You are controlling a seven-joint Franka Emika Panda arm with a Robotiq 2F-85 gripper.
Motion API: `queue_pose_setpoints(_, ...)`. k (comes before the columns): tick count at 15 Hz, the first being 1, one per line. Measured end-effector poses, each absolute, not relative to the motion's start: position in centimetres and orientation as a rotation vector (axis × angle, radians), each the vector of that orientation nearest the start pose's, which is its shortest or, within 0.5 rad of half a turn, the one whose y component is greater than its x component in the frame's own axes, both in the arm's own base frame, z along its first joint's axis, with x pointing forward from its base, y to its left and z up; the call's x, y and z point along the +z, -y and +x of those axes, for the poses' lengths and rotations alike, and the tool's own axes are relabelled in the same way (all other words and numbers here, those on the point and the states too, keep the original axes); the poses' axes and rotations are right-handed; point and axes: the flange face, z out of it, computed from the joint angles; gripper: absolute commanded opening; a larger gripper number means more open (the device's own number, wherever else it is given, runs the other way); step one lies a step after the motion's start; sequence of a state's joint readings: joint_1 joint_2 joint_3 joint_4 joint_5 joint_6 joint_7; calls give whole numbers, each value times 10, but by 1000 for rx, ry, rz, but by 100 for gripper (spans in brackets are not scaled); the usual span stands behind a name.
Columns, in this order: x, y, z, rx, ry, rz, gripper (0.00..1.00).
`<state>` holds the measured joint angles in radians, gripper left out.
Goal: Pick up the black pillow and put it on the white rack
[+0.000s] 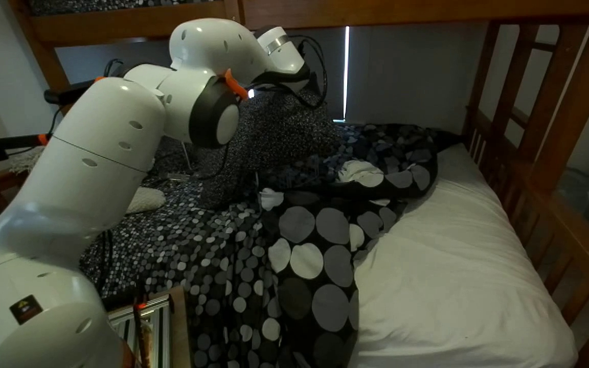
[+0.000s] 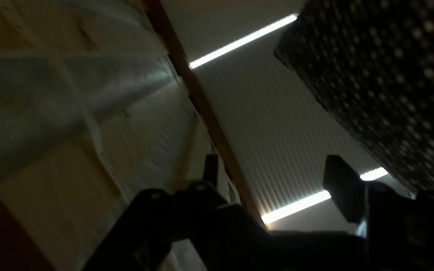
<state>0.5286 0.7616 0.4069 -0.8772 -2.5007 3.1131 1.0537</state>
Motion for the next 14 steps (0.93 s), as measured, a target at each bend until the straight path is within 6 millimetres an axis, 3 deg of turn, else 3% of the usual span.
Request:
queue_pose_setpoints(3,540,-522,557,1964,-1510,1220,100)
queue_pose_setpoints(5,543,-479,586,1889,-1405,1287,100)
queue_pose_setpoints(8,532,-408,623,1746,-1284,1384,100)
queue_pose_setpoints(11,512,-349,645,1598,-1177,1473,100)
queue_pose_setpoints(14,495,-306,650,1450,-1066,1558,100)
